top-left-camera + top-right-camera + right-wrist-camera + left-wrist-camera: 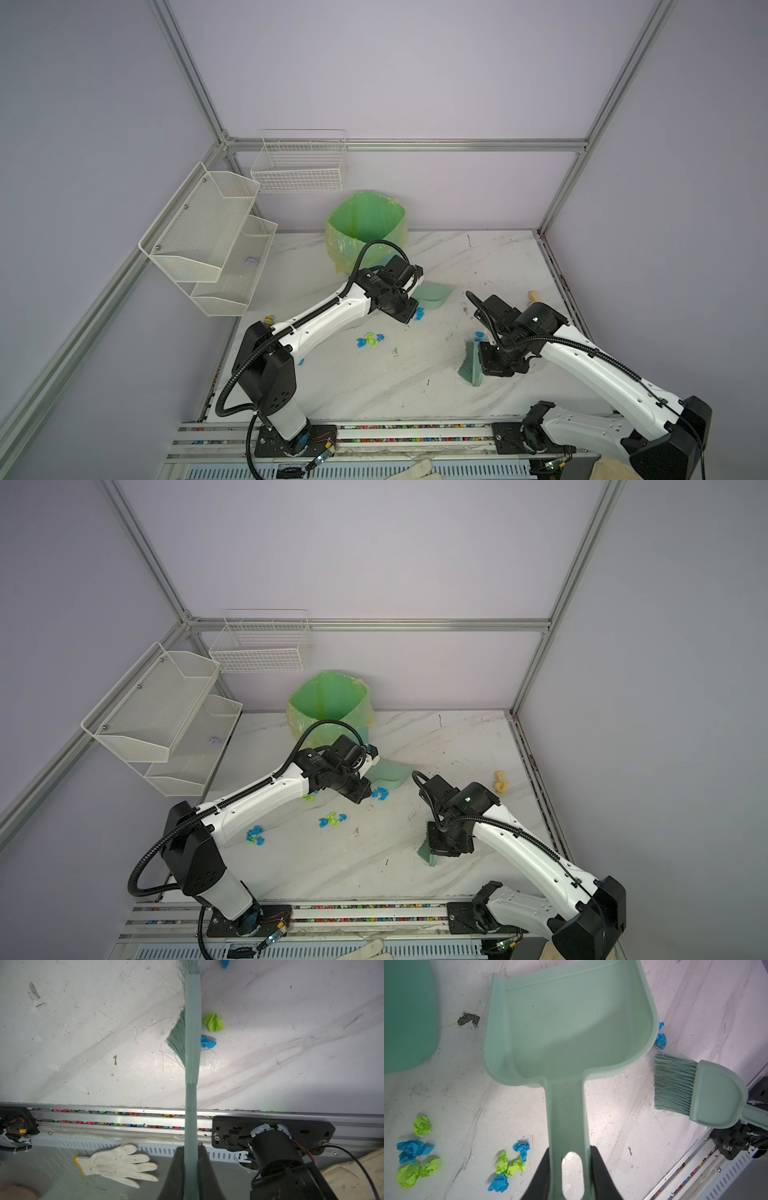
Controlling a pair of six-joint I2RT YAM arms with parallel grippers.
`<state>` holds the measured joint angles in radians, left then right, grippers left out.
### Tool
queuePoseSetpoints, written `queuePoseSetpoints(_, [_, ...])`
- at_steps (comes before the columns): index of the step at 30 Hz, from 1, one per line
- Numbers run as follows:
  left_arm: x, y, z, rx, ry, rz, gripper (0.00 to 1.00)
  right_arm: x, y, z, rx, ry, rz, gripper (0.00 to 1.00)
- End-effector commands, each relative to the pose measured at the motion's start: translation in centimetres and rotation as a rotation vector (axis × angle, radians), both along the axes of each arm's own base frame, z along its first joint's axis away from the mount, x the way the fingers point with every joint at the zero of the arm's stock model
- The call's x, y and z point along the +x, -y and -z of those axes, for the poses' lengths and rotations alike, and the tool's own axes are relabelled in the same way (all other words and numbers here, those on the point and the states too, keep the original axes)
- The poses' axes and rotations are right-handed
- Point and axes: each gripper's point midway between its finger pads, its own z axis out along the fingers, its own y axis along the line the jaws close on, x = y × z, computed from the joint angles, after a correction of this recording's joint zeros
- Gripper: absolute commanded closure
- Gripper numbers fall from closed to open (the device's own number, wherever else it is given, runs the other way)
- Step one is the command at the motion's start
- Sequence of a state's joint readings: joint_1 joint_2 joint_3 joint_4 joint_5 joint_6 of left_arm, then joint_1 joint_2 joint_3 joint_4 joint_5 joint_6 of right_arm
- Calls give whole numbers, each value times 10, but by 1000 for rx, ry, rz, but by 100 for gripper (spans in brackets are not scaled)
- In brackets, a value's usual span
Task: Sweep away the paper scraps from the table
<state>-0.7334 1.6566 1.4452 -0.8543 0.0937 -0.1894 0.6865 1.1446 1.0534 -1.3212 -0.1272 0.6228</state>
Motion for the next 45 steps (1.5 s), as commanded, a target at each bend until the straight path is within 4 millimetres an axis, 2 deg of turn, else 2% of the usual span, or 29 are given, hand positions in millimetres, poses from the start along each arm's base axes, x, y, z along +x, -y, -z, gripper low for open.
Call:
queuePoseSetpoints(1, [5, 11, -51, -99, 102, 36, 100, 5, 15, 7, -119, -4, -1, 100])
queuePoseSetpoints(4, [5, 11, -50, -101, 98, 35, 100, 8, 18, 13, -163, -12, -6, 100])
queuePoseSetpoints(12, [5, 11, -45, -97, 88, 28, 100, 26, 28, 14, -271, 38, 3, 100])
queuePoseSetpoints(18, [1, 12, -36, -93, 62, 40, 100, 55, 26, -4, -306, 147, 17, 100])
queuePoseSetpoints(21, [0, 12, -31, -87, 50, 44, 100, 71, 13, -11, -266, 205, 13, 100])
queuePoseSetpoints(24, [-2, 13, -27, -72, 49, 52, 100, 83, -8, -22, -174, 235, 3, 100])
queuePoseSetpoints(27, [-7, 15, -25, -62, 51, 64, 100, 88, -14, -41, -126, 280, 40, 100])
queuePoseSetpoints(32, [-18, 16, -12, -22, 44, 89, 100, 94, 2, -64, -155, 348, 113, 100])
queuePoseSetpoints(37, [-31, 12, -4, 63, 67, 108, 100, 101, 27, -60, -279, 350, 159, 100])
queuePoseSetpoints(42, [-49, 12, 8, 111, 71, 146, 100, 115, 37, -76, -289, 396, 189, 100])
queuePoseSetpoints(45, [-59, 12, 18, 145, 71, 163, 100, 121, 58, -68, -347, 368, 202, 100])
